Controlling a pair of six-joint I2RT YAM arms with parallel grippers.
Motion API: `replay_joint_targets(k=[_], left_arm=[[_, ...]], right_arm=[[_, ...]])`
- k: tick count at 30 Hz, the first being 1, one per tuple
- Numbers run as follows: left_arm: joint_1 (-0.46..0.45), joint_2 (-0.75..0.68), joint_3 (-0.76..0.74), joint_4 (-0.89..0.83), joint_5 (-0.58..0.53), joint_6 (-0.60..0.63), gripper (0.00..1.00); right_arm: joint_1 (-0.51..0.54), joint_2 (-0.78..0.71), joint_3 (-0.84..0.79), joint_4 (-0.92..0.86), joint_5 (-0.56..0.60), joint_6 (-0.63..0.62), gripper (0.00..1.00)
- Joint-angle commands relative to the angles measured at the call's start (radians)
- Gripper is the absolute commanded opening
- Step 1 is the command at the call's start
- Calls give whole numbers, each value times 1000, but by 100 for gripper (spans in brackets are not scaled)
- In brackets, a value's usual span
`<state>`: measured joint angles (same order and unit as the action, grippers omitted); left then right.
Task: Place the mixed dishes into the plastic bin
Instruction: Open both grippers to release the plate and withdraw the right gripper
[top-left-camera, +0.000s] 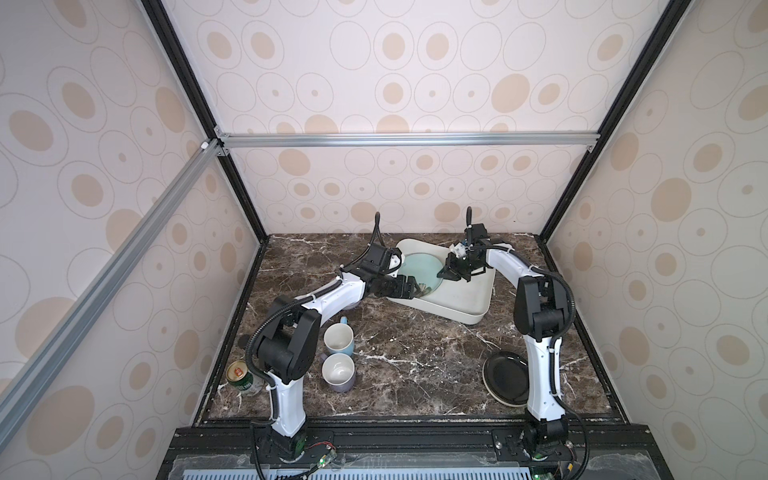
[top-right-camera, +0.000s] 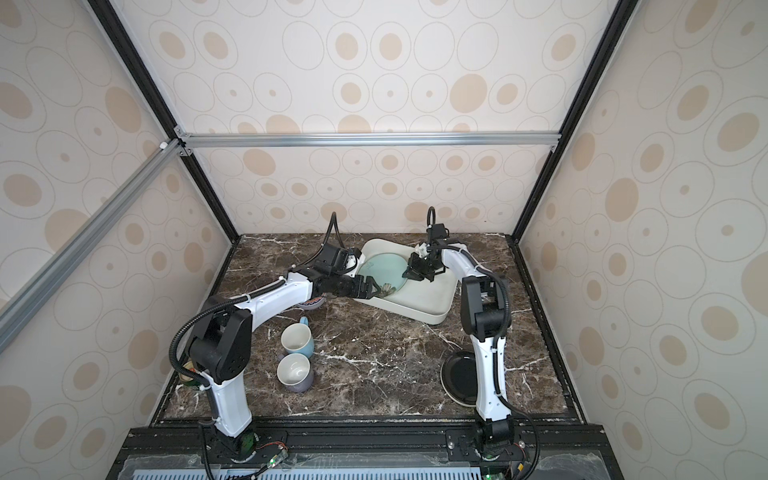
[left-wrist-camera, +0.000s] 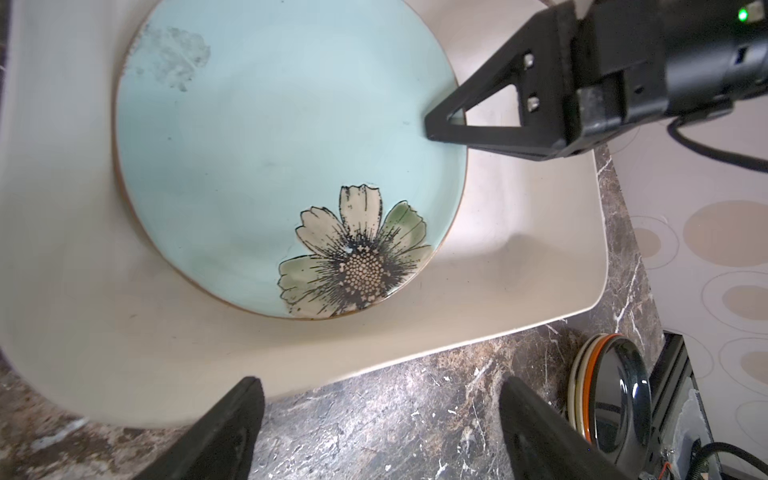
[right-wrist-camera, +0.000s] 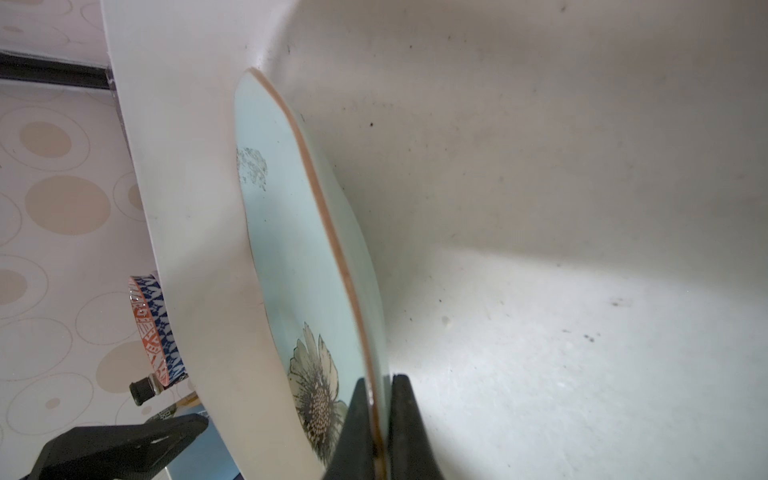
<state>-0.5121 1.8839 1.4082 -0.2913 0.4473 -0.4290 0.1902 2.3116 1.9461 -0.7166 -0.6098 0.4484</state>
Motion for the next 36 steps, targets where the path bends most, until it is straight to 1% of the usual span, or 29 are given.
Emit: replay_joint_targets(k=[1, 10, 11, 13, 14, 15, 18, 20, 22, 25, 28, 31, 36], left_arm=[[-3, -63, 5, 16, -7, 0, 90], [-2, -104, -6, 7, -24, 6, 92], [-3, -106, -7, 7, -25, 5, 93], [-3, -111, -10, 10, -24, 3, 93], [-5, -114, -12, 11, -24, 3, 93], [-4, -118, -13, 13, -25, 3, 94], [-3, -131, -18, 16, -28, -1, 94], [-3, -142, -21, 18, -30, -2, 95], [-3, -154, -24, 23, -30, -4, 95], [-5, -177, -34, 24, -28, -2, 95], [-6, -218, -74, 39, -37, -7, 95], [-7, -273, -134, 42, -60, -7, 95], [-8, -420, -264, 17, -135, -4, 95]], right_arm=[[21, 33, 63, -76, -43, -54, 0], [37, 157, 273, -153, -14, -86, 0], [37, 171, 289, -157, -9, -90, 2], [37, 193, 319, -168, 6, -96, 10], [37, 203, 334, -176, 12, -104, 16], [37, 209, 344, -184, 14, -114, 25], [37, 181, 335, -192, 24, -137, 42], [37, 123, 288, -174, 32, -148, 52], [37, 42, 227, -154, 56, -159, 60], [38, -96, 124, -143, 107, -168, 66], [38, -227, 2, -143, 142, -175, 67], [46, -351, -140, -156, 176, -173, 64], [84, -502, -364, -144, 206, -167, 63]])
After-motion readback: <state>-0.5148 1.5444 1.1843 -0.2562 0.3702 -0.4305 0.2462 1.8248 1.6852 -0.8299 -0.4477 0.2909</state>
